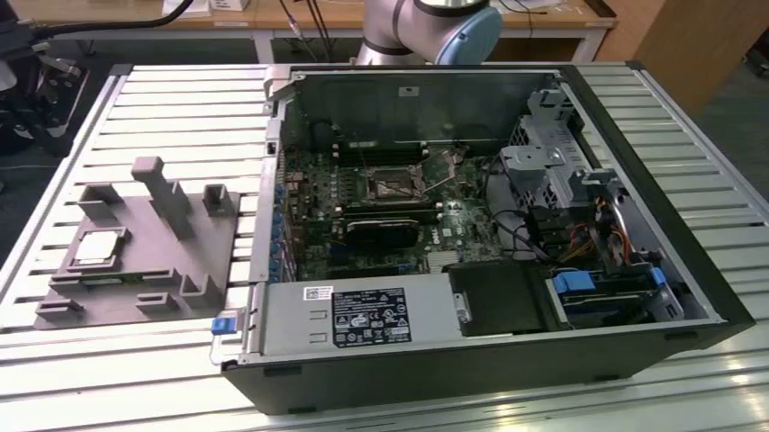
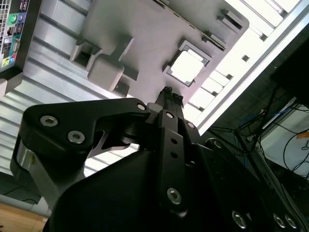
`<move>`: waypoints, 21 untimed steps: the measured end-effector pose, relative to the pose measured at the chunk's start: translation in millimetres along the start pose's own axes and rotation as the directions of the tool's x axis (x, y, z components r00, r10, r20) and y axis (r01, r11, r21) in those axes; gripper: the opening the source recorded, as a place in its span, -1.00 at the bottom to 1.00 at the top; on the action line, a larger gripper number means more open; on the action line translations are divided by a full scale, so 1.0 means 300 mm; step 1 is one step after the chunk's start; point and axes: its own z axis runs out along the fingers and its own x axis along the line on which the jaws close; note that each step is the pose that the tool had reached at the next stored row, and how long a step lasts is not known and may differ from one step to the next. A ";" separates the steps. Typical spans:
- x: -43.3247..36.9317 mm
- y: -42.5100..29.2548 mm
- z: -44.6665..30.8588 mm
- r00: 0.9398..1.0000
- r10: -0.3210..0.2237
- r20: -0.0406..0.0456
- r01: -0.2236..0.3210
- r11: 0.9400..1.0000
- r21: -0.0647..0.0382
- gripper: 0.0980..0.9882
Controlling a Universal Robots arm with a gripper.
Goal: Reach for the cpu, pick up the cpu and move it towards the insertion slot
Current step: 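Pick up the cpu and move it towards the insertion slot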
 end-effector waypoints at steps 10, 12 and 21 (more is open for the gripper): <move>0.016 0.000 0.018 1.000 0.000 0.000 0.000 1.000 0.000 -0.98; 0.018 -0.001 0.021 1.000 0.000 0.000 0.000 1.000 0.000 -0.98; 0.028 -0.001 0.037 1.000 0.000 0.000 0.000 1.000 0.000 -0.98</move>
